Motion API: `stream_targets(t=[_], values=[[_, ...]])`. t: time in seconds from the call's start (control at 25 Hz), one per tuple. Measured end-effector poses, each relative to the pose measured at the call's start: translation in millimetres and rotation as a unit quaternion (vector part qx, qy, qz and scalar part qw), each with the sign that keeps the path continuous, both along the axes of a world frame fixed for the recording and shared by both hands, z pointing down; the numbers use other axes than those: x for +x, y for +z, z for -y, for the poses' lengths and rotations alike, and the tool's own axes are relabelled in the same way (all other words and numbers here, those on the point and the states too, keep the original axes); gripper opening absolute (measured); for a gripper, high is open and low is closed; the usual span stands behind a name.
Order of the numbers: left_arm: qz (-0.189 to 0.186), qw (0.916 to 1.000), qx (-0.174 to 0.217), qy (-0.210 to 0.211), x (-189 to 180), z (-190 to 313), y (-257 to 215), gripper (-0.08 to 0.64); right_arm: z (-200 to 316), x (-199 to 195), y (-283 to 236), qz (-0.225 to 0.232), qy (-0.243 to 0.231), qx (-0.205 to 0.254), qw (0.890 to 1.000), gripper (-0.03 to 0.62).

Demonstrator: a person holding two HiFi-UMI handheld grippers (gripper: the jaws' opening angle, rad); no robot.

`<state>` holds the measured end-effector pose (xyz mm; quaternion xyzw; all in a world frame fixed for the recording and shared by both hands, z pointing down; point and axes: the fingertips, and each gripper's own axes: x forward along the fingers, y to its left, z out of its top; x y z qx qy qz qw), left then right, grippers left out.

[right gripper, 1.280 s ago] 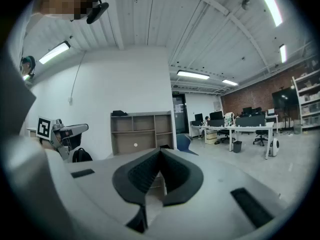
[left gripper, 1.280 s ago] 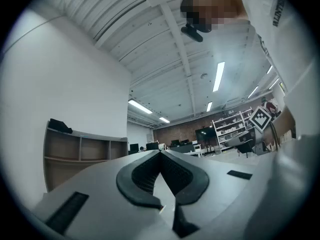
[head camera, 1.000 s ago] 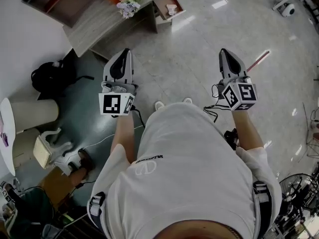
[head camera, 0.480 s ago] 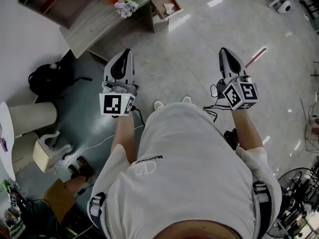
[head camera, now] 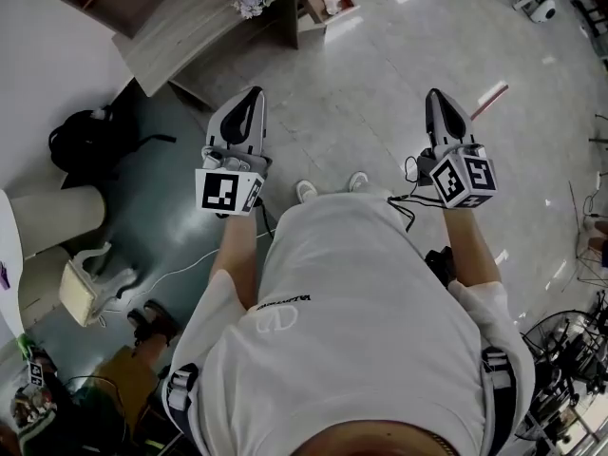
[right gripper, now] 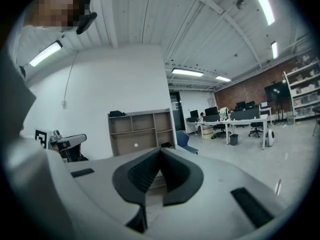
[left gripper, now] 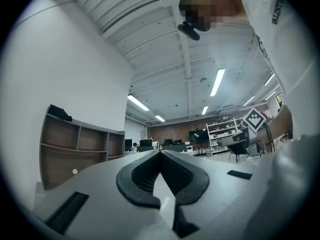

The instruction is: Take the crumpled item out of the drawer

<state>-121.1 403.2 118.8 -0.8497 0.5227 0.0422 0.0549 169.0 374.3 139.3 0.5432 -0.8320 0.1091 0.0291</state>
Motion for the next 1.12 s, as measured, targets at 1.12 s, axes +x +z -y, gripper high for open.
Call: stream_targets(t=[1.12], values=[[0.007, 0.9997, -0.022, 0.002, 43.9, 102.1, 8.6, 0.0, 113.8, 11.9, 6.2, -0.003, -0.06, -0.003, 0.998, 0.002]])
